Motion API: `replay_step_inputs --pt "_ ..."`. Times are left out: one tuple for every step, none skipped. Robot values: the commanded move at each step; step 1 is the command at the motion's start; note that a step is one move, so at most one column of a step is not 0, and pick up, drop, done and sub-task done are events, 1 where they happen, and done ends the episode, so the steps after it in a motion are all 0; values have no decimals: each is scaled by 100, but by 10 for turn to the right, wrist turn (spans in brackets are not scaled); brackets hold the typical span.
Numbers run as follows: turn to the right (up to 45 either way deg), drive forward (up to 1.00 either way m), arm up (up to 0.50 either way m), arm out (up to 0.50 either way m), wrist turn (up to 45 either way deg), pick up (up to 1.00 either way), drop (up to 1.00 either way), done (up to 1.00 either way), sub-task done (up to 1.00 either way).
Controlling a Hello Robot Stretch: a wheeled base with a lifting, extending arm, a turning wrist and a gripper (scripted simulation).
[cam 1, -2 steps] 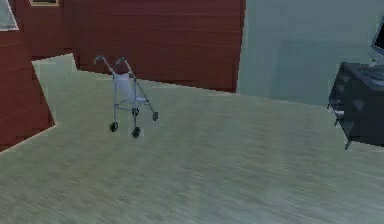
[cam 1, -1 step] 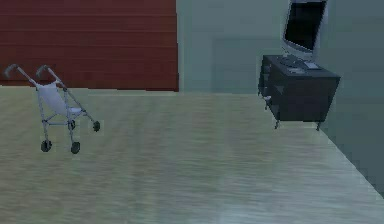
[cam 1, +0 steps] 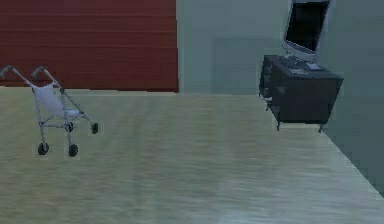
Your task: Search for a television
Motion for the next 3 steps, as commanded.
replay_step_inputs --pt "300 0 0 0 0 0 0 0 0" --pt "0 100 0 0 0 0 0 0 0" --pt "30 0 0 0 0 0 0 0 0"
